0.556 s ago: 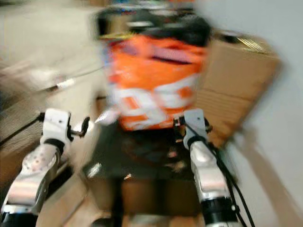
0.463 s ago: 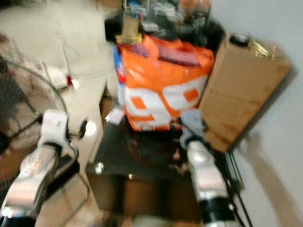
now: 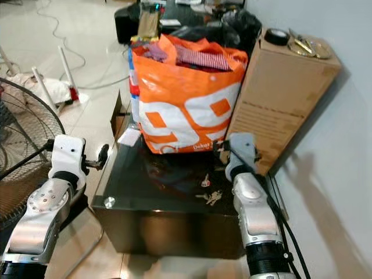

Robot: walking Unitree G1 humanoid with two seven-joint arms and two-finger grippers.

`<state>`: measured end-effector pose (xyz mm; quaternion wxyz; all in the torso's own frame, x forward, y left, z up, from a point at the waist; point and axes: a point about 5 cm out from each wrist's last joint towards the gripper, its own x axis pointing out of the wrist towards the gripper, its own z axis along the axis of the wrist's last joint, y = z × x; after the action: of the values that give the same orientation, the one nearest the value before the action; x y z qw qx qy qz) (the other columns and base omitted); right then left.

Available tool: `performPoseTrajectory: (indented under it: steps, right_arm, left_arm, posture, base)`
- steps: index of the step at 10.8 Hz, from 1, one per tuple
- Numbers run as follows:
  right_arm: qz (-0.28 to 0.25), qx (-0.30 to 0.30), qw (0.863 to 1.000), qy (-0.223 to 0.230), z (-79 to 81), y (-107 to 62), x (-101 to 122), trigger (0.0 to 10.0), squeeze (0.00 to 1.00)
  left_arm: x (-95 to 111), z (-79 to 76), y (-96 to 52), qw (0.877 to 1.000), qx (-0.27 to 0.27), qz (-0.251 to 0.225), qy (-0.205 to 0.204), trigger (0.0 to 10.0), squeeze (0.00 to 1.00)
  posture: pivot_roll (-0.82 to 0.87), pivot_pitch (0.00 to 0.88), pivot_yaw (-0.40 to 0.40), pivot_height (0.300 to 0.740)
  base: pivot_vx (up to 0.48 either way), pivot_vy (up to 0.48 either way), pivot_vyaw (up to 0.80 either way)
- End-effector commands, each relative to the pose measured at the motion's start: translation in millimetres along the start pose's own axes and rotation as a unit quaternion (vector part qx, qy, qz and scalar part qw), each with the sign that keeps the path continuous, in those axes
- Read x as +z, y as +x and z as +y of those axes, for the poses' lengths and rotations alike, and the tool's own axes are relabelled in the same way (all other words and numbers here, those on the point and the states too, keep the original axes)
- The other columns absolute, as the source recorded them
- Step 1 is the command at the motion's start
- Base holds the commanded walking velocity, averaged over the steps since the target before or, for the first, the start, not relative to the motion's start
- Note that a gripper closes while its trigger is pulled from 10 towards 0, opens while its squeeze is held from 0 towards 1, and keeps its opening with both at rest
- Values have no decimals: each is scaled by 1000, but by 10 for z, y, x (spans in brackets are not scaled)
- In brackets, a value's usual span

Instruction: Hang keys on a hook

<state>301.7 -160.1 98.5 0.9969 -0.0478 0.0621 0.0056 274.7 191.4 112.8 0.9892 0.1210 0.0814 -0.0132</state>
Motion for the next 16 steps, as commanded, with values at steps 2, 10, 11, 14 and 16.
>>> performPoseTrajectory:
  steps: [2, 10, 11, 14, 16]
  right_arm:
    - [27, 29, 999, 3, 30, -4, -38, 10000, 0]
    - [44, 21, 998, 28, 10, -61, -113, 10000, 0]
    - [45, 17, 998, 27, -12, -64, -123, 10000, 0]
    - [47, 6, 999, 25, -65, -58, -129, 10000, 0]
    - [42, -8, 999, 34, -120, -104, -123, 10000, 0]
  left_arm:
    - [71, -31, 13, 1000, -11, -17, -4, 10000, 0]
    - [57, -6, -11, 999, -45, -8, 27, 10000, 0]
    - [47, -3, -34, 999, -47, -6, 28, 10000, 0]
    - [55, 11, -57, 999, -45, -4, 25, 10000, 0]
    - [69, -37, -2, 998, -57, -6, 21, 10000, 0]
  posture:
    - [27, 0, -63, 740]
    - [23, 0, -2, 740]
    - [37, 0, -10, 740]
    - [29, 0, -4, 740]
    - [-6, 0, 15, 740]
  base:
    - [277, 0, 0]
    - [271, 0, 0]
    - [0, 0, 0]
    - [261, 0, 0]
    - [289, 0, -400]
